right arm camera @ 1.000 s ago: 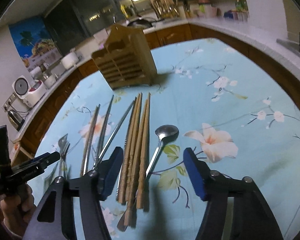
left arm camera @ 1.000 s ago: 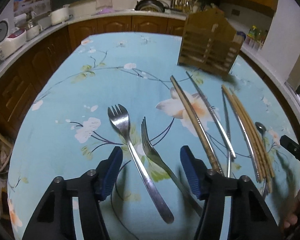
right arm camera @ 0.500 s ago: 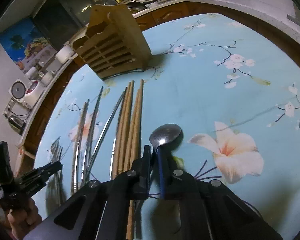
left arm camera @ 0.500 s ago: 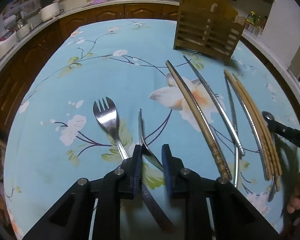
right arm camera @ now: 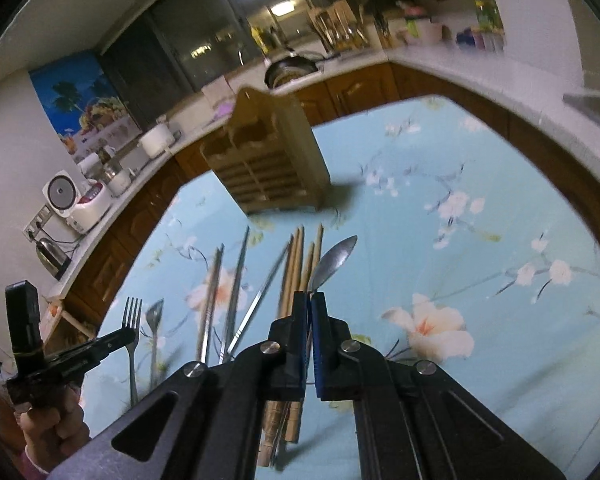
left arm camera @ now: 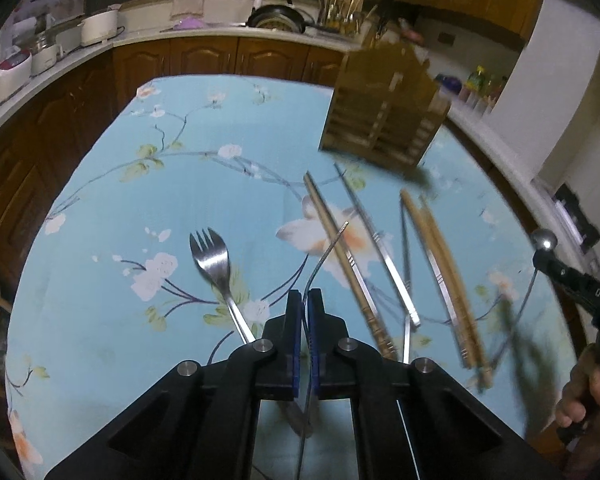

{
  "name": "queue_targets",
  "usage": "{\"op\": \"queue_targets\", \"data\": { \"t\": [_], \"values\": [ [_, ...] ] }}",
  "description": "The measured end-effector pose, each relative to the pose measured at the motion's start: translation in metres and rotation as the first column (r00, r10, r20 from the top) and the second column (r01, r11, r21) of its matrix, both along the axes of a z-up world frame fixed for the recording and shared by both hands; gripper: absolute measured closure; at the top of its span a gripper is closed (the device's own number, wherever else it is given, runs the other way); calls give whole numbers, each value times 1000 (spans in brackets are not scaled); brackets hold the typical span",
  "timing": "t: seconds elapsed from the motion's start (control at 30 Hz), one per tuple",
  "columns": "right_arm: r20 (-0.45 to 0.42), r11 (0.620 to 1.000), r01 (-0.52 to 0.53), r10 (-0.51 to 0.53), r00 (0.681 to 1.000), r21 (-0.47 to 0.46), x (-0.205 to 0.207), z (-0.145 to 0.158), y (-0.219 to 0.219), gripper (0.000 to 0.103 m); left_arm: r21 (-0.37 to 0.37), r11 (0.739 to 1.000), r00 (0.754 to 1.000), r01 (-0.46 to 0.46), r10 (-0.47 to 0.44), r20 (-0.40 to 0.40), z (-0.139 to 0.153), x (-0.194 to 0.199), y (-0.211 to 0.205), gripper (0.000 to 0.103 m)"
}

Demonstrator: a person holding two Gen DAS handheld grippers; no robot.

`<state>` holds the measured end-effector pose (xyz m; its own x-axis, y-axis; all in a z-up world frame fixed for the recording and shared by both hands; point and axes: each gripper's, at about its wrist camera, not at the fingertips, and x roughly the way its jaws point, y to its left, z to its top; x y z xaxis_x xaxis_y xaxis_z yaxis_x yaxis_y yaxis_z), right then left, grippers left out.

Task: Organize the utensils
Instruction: 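Grasp the silver spoon with the right tool while the left tool grasps the silver fork, then carry the spoon and fork up over the wooden utensil holder with both tools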

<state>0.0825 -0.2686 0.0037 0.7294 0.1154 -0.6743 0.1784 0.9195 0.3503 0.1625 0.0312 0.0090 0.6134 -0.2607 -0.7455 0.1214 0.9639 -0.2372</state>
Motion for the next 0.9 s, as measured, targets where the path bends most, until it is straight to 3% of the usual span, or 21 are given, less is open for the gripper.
{"op": "queue_targets", "data": {
  "t": [0.37,0.9],
  "values": [
    [105,1000,-3,7,994,-31,-1,38,5,101,-124,992,993,-35,48,105,36,-17,28,101],
    [171,998,7,5,985,-70,38,58,-2,101,-158,987,987,-41,64,149,52,24,23,102]
  ]
}}
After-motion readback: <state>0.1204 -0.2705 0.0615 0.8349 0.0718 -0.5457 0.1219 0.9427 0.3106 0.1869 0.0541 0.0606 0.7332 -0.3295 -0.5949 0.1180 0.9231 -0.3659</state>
